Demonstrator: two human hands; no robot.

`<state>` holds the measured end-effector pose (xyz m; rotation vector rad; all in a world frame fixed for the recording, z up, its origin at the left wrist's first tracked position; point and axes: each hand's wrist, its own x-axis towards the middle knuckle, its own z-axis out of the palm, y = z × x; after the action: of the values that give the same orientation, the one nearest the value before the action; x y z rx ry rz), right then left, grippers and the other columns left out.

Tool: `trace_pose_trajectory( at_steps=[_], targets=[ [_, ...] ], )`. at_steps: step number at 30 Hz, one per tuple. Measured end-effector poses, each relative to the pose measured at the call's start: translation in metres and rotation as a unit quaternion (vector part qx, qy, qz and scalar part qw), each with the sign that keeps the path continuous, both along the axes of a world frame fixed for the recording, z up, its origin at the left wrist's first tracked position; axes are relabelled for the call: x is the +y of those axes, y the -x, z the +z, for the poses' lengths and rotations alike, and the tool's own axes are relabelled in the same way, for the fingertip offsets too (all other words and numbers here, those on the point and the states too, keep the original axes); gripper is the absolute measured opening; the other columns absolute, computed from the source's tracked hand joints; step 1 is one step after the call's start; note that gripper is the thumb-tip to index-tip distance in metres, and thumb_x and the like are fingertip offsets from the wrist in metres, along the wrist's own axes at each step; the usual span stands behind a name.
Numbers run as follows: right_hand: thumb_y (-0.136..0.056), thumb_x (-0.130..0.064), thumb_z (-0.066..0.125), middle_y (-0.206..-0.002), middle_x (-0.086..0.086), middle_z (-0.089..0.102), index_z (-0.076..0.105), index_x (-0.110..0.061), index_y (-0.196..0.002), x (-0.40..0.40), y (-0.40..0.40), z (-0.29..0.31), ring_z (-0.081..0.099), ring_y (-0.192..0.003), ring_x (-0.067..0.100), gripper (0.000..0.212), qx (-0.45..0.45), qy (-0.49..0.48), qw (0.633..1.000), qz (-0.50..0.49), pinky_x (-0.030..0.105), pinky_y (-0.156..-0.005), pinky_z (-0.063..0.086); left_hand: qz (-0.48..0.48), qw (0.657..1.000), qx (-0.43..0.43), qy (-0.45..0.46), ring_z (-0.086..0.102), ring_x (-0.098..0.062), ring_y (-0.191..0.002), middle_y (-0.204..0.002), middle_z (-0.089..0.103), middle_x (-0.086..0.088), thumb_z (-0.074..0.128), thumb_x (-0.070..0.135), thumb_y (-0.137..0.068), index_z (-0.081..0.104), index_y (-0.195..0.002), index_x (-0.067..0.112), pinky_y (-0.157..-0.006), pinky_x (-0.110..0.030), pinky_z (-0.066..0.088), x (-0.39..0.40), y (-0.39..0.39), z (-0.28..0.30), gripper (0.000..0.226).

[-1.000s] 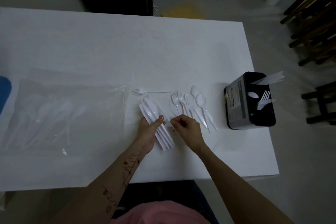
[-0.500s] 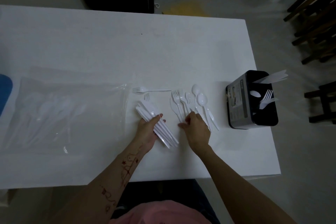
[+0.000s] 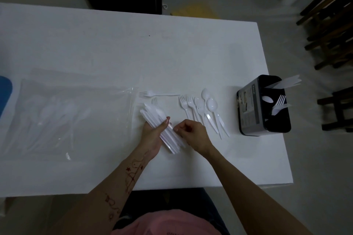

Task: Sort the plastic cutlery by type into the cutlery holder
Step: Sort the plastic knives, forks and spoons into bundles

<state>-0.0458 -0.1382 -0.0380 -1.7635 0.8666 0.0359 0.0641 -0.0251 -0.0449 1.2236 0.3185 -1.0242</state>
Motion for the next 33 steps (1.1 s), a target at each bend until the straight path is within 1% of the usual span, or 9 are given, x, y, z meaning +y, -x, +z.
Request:
trace_pose_trajectory(
  at_steps=[4, 8, 13, 19, 21, 24, 28, 31, 33],
  targets=[
    [-0.089, -0.026, 0.071, -0.071, -0.003, 0.07, 0.072, -0.012, -0.081, 0.006, -0.007, -0.005, 0.063, -0.06, 0.002, 0.015, 0.001, -0.012, 1.0, -0.025, 0.014, -0.055, 0.047, 0.017, 1.0, -0.002, 0.005, 0.063, -0.028, -0.09, -0.096, 0.065, -0.014, 0.066, -0.001, -0.083, 0.06, -0.111, 0.001, -0.091, -0.045, 0.052, 0.007, -0.002, 0.001, 0.028],
    [-0.086, -0.031, 0.072, -0.078, -0.005, 0.064, 0.06, -0.017, -0.082, 0.012, -0.012, -0.017, 0.061, -0.072, 0.013, 0.019, 0.104, 0.144, 0.984, -0.002, 0.029, -0.067, 0.052, 0.077, 0.996, 0.007, -0.033, 0.066, -0.028, -0.087, -0.095, 0.069, -0.008, 0.066, -0.001, -0.084, 0.063, -0.106, 0.009, -0.086, -0.041, 0.054, 0.016, -0.007, 0.001, 0.024],
    [-0.088, -0.027, 0.068, -0.086, -0.002, 0.061, 0.058, -0.016, -0.089, 0.017, -0.016, -0.019, 0.059, -0.076, 0.015, 0.015, 0.15, 0.204, 0.967, 0.03, 0.026, -0.065, 0.047, 0.07, 0.996, -0.004, -0.056, 0.067, -0.025, -0.085, -0.1, 0.065, -0.008, 0.07, 0.003, -0.082, 0.057, -0.12, 0.007, -0.078, -0.038, 0.054, 0.029, -0.01, -0.004, 0.041],
    [-0.093, -0.023, 0.06, -0.085, 0.0, 0.062, 0.059, -0.013, -0.09, 0.011, -0.014, -0.014, 0.058, -0.073, 0.013, 0.01, 0.191, 0.234, 0.953, 0.025, 0.02, -0.056, 0.037, 0.054, 0.998, 0.002, -0.036, 0.067, -0.026, -0.087, -0.095, 0.067, -0.006, 0.07, 0.002, -0.081, 0.062, -0.102, 0.017, -0.084, -0.041, 0.055, 0.027, -0.009, -0.001, 0.027],
    [-0.095, -0.023, 0.058, -0.083, -0.001, 0.061, 0.057, -0.012, -0.092, 0.009, -0.01, -0.013, 0.056, -0.07, 0.012, 0.011, 0.176, 0.216, 0.96, 0.002, 0.019, -0.054, 0.036, 0.049, 0.998, 0.001, -0.036, 0.067, -0.028, -0.089, -0.094, 0.069, -0.008, 0.069, 0.001, -0.082, 0.064, -0.1, 0.015, -0.087, -0.043, 0.054, 0.025, -0.009, -0.001, 0.023],
    [-0.097, -0.023, 0.057, -0.082, -0.003, 0.066, 0.061, -0.013, -0.095, 0.009, -0.007, -0.012, 0.061, -0.07, 0.008, 0.011, 0.058, 0.112, 0.992, -0.031, 0.016, -0.062, 0.045, 0.042, 0.998, -0.004, -0.044, 0.066, -0.028, -0.087, -0.089, 0.069, -0.008, 0.07, 0.003, -0.082, 0.065, -0.099, 0.011, -0.089, -0.046, 0.053, 0.022, -0.009, -0.003, 0.02],
    [-0.093, -0.02, 0.064, -0.078, -0.008, 0.07, 0.07, -0.019, -0.089, 0.013, -0.011, -0.007, 0.064, -0.067, 0.001, 0.007, 0.004, 0.004, 1.0, 0.02, 0.012, -0.062, 0.047, 0.031, 0.999, 0.0, -0.02, 0.064, -0.029, -0.094, -0.098, 0.067, -0.014, 0.072, 0.006, -0.081, 0.061, -0.115, 0.0, -0.091, -0.045, 0.052, 0.016, -0.01, -0.002, 0.037],
    [-0.091, -0.025, 0.068, -0.074, -0.003, 0.07, 0.071, -0.018, -0.083, 0.017, -0.016, -0.01, 0.061, -0.063, 0.006, 0.011, 0.009, 0.012, 1.0, 0.017, 0.019, -0.061, 0.049, 0.045, 0.997, -0.034, -0.045, 0.065, -0.026, -0.086, -0.093, 0.067, -0.014, 0.072, 0.004, -0.079, 0.059, -0.115, -0.001, -0.087, -0.043, 0.053, 0.015, -0.01, 0.0, 0.038],
    [-0.092, -0.029, 0.066, -0.079, 0.0, 0.068, 0.068, -0.015, -0.087, 0.02, -0.023, -0.014, 0.061, -0.068, 0.012, 0.015, 0.027, 0.094, 0.995, 0.011, 0.023, -0.064, 0.051, 0.058, 0.993, -0.073, -0.074, 0.066, -0.025, -0.083, -0.092, 0.067, -0.014, 0.073, 0.003, -0.079, 0.058, -0.114, 0.001, -0.08, -0.039, 0.054, 0.017, -0.012, 0.0, 0.038]
  ],
)
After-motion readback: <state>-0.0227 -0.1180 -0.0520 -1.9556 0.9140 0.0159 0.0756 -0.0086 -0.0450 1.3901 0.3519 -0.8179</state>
